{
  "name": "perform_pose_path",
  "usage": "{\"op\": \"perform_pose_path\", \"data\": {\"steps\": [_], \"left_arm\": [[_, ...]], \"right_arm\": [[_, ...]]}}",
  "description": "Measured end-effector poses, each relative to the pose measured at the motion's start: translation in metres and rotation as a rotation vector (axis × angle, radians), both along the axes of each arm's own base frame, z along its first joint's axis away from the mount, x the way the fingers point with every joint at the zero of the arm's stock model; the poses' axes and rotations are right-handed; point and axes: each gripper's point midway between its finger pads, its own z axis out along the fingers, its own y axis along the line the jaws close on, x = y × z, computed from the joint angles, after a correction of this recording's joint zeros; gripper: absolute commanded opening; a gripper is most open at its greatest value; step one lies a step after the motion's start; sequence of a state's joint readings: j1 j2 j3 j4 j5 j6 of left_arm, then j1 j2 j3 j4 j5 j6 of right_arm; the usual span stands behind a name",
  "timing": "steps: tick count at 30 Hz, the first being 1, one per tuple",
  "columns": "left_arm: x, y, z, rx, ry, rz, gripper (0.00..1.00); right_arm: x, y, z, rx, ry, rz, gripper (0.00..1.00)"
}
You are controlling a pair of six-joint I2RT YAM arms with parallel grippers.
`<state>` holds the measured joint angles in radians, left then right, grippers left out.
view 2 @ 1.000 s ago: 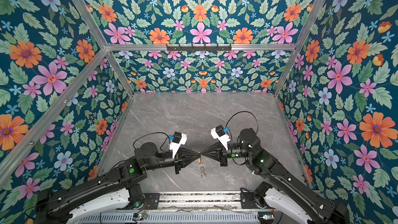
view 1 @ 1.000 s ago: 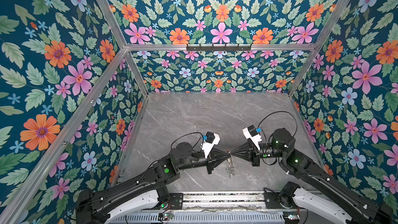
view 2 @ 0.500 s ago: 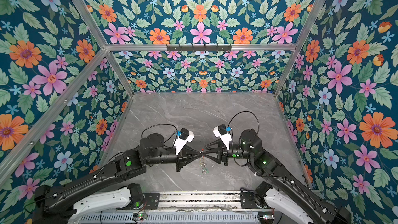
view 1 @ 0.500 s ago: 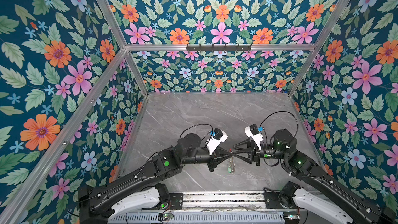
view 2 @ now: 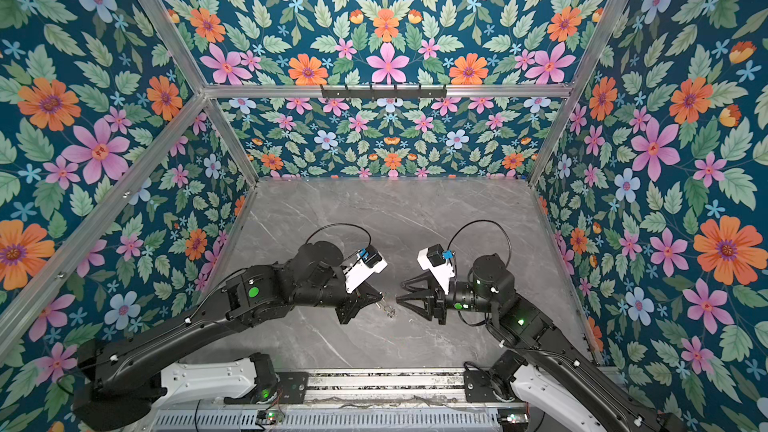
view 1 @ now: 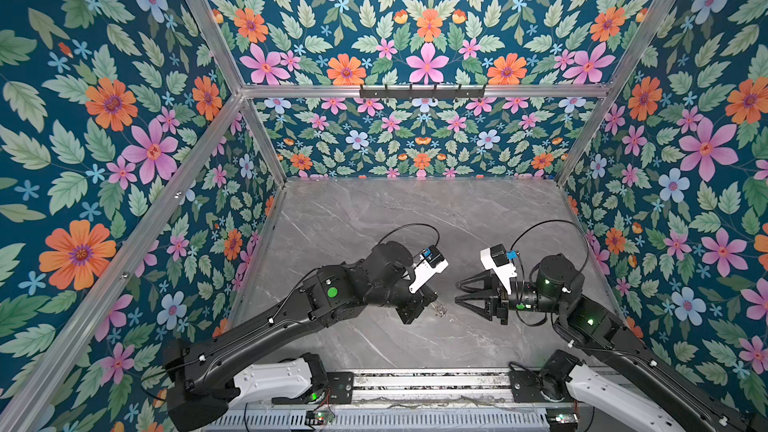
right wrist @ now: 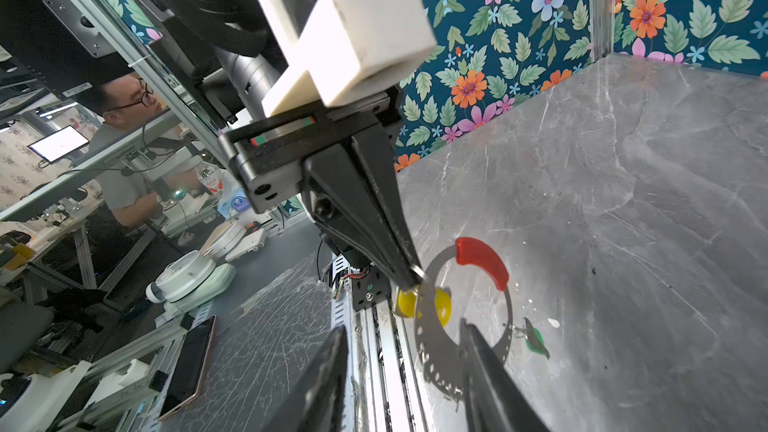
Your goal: Remove the keys from the keyring
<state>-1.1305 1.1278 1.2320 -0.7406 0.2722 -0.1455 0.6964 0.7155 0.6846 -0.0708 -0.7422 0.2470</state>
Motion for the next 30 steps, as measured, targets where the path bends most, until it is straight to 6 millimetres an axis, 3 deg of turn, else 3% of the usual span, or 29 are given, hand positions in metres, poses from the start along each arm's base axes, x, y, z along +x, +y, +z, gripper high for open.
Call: {"op": "perform_pose_path", "data": {"steps": [5,9,30], "left_arm": [[-0.01,-0.005,0.0,0.053,-0.007,-0.061,0.0],[-0.016,-0.007,0.012,0.033,-0.016,-0.094,0.0],[-0.029,-0.005,0.014,0.051,0.01,-0.157,0.0]], "right_arm": [[-0.002,0.008,-0.014,-0.027,0.034,0.056,0.37],[-0.008,0.012,-0.027,-0.028,0.063,0.117,0.37],[-0.021,0.022,-0.009,0.084,0.056,0.265,0.2]]}}
